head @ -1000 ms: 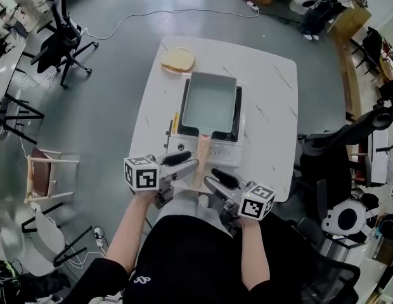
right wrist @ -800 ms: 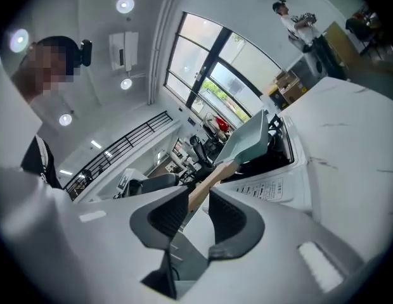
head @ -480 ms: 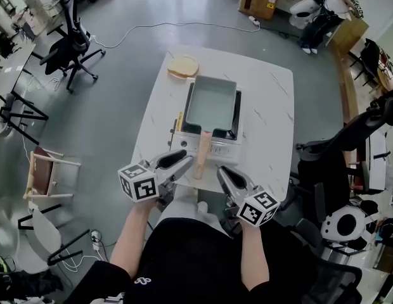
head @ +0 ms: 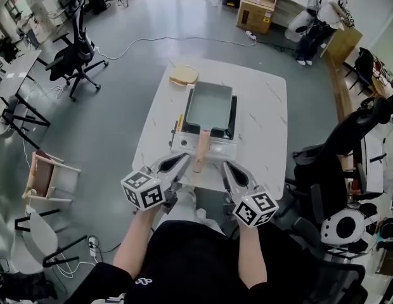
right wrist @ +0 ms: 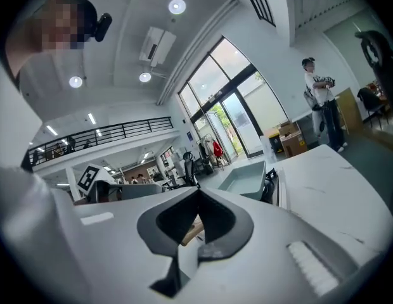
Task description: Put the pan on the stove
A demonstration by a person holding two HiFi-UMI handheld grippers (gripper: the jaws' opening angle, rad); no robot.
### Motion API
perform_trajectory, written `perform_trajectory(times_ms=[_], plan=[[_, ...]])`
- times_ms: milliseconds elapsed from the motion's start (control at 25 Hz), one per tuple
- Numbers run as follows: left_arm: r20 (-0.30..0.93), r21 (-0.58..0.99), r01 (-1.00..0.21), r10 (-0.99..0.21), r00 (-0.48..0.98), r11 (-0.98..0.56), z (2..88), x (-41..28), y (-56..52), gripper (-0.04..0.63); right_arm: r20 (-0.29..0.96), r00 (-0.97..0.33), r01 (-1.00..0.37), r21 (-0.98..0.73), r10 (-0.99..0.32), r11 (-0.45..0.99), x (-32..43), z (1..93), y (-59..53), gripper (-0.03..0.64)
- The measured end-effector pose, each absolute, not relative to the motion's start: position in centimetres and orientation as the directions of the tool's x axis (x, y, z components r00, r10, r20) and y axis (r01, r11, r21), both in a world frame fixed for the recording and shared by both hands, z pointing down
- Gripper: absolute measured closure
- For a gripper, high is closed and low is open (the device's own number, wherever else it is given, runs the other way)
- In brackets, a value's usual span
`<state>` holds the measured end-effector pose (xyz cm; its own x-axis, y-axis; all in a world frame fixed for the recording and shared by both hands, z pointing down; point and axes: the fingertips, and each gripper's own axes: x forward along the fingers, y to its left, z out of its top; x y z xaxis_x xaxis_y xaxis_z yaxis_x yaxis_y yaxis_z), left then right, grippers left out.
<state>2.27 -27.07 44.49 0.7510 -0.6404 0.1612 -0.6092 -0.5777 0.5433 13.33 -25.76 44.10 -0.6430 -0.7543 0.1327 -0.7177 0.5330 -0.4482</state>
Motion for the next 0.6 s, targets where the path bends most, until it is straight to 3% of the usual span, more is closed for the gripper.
perform_trajectory(times_ms=[360,600], plan=[[0.148,0.430,-0.741,-0.769,0.622,-0.516,42.2,1.9,-25.5,0.595,0.101,-0.517,-0.837,-0.267,-0.850,0.478,15.5,40.2,-24.9,0.627],[0.158,0.400,-0.768,-0.787,0.596,-0.501,42.1,1.7,-24.5,0.595,0.080,-0.481,-0.864,-0.215,-0.873,0.456,15.8,39.3,-24.0,0.629]])
